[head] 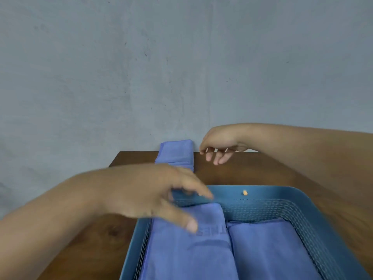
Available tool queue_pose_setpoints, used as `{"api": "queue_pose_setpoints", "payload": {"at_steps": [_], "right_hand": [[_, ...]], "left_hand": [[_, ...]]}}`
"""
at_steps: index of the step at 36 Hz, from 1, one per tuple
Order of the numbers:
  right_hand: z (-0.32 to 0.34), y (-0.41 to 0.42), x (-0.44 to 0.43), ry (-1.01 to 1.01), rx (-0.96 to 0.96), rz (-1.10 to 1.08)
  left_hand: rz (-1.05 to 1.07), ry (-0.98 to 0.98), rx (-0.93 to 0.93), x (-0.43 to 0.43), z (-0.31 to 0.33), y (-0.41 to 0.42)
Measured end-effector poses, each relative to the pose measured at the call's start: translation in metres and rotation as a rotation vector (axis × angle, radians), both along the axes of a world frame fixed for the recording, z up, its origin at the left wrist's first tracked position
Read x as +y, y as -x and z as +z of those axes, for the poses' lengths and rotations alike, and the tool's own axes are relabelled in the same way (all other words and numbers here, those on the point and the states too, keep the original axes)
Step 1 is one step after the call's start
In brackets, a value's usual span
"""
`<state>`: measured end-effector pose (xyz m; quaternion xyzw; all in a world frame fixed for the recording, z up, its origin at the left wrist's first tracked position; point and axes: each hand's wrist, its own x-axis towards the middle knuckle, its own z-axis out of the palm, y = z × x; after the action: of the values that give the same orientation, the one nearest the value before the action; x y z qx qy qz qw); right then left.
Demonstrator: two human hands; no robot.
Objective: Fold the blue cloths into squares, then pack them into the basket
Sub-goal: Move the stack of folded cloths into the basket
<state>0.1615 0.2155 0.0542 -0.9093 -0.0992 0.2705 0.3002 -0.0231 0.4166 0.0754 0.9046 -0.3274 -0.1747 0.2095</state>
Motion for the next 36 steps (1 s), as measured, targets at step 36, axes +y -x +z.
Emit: {"api": "queue_pose_setpoints", "payload": {"at_steps": [36], "right_hand": [[-0.049,-0.094,0.070,-0.457,-0.207,-0.103]], "left_hand": [[0.939,0.575,-0.041,0.084,-0.141,-0.196]]}}
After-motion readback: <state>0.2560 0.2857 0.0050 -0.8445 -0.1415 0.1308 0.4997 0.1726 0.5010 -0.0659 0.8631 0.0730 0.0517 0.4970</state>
